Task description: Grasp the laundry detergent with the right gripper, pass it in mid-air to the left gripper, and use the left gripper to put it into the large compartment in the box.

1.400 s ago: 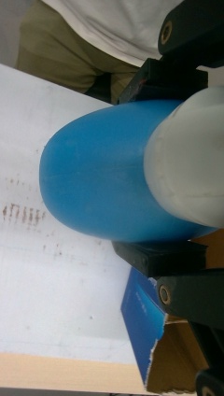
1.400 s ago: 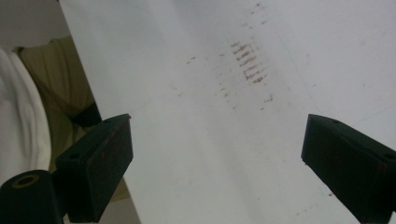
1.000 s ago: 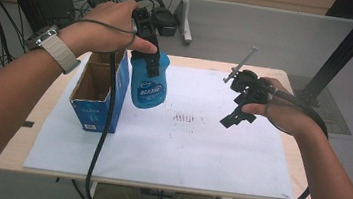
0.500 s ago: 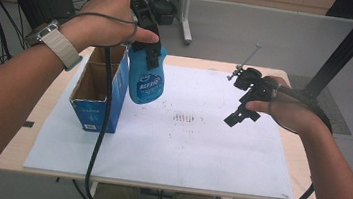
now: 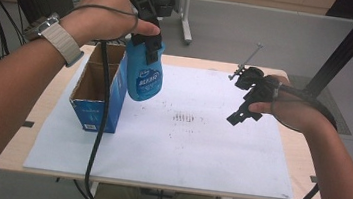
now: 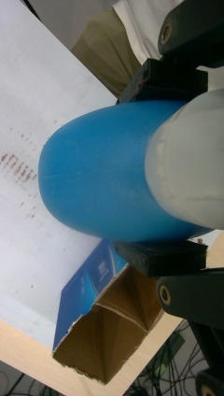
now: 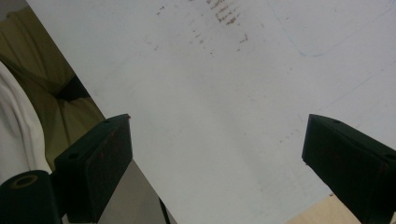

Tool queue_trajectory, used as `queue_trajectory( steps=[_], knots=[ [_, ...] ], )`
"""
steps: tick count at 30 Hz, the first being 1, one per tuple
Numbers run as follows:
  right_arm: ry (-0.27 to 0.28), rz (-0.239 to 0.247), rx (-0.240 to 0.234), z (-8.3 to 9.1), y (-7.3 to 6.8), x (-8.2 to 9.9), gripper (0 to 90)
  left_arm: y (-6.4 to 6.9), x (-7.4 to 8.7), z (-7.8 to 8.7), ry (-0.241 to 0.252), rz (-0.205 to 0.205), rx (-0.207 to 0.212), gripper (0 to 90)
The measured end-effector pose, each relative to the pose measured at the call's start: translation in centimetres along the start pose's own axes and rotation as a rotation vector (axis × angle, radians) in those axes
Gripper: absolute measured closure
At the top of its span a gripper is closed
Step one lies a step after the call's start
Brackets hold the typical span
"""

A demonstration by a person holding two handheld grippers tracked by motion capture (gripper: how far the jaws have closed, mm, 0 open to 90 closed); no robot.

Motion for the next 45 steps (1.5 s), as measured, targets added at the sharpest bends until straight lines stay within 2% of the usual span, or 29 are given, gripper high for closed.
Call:
queue_trajectory(
  steps=[4, 5, 15, 18, 22, 27, 41, 45],
  knots=[
    [0.012, 0.004, 0.014, 0.0, 0.2, 0.0, 8.6, -0.1, 0.2, 0.6, -0.002, 0.034, 0.000, 37.6],
    [0.008, 0.001, 0.015, 0.1, 0.2, 0.0, 8.6, -0.2, 0.3, 0.8, 0.000, 0.053, 0.007, 37.6],
    [-0.014, -0.025, -0.011, 0.3, 0.3, 0.0, 8.9, -1.1, 1.3, 1.7, 0.016, 0.145, 0.032, 37.6],
    [-0.014, -0.024, -0.011, 0.3, 0.2, -0.1, 8.9, -1.5, 1.6, 1.9, 0.022, 0.176, 0.037, 37.6],
    [-0.010, -0.016, -0.007, 0.3, 0.2, -0.2, 8.9, -1.9, 1.8, 2.3, 0.005, 0.207, 0.035, 37.6],
    [-0.008, -0.011, -0.008, 0.3, 0.3, -0.5, 8.9, -2.6, 2.2, 2.8, 0.007, 0.267, 0.043, 37.6],
    [-0.003, -0.005, 0.004, 0.5, 0.5, -1.1, 8.8, -3.9, 3.1, 3.8, 0.012, 0.349, 0.065, 37.6],
    [-0.001, -0.008, 0.004, 0.5, 0.6, -1.2, 8.8, -4.4, 3.4, 3.8, 0.013, 0.401, 0.084, 37.6]
  ],
)
Point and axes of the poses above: each handheld gripper's, and its own axes: z roughly backward along the jaws, x roughly out of its underside, y roughly to its right, the point moved 2 cm from there along -z, roughly forward along the jaws, and after that the axes turned 13 degrees about -y, right-handed, at the moved point
